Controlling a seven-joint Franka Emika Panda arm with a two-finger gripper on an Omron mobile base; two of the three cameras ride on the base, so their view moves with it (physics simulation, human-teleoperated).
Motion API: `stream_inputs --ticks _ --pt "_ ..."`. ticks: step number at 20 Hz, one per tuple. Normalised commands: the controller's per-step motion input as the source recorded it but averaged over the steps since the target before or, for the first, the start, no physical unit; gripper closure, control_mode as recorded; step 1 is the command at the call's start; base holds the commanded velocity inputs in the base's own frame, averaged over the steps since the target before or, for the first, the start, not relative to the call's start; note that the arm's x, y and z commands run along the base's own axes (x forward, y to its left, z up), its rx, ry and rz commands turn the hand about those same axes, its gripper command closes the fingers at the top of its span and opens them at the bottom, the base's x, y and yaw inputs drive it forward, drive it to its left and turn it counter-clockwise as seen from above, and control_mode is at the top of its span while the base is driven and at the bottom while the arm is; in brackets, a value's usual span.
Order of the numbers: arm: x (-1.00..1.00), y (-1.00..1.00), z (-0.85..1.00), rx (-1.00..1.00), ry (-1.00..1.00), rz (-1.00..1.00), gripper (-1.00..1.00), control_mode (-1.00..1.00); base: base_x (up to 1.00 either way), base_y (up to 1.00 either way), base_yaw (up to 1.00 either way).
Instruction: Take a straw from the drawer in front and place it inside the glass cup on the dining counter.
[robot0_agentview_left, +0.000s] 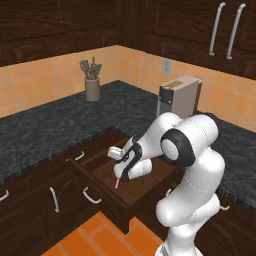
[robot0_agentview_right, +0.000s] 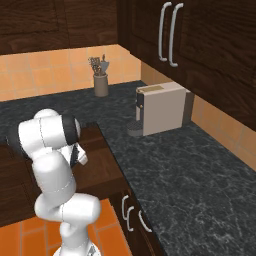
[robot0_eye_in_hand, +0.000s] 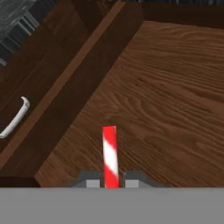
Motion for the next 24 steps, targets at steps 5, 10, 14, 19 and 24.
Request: stream_inputs --ticks 5,10,14,19,24 --pt "0.39 -0.08 1.0 0.0 0.0 0.0 1.0 -1.0 0.0 0.0 0.0" --pt "-0.33 -0.13 1.0 -0.02 -0.12 0.06 1.0 -1.0 0.0 0.0 0.0" --pt "-0.46 -0.23 1.0 -0.01 -0.1 0.11 1.0 -1.0 0.0 0.0 0.0" --pt "-0.48 -0.24 1.0 -0.05 -0.07 0.15 1.0 -1.0 0.0 0.0 0.0" --pt "-0.75 -0.23 1.0 -0.21 -0.16 0.12 1.0 -1.0 0.0 0.0 0.0"
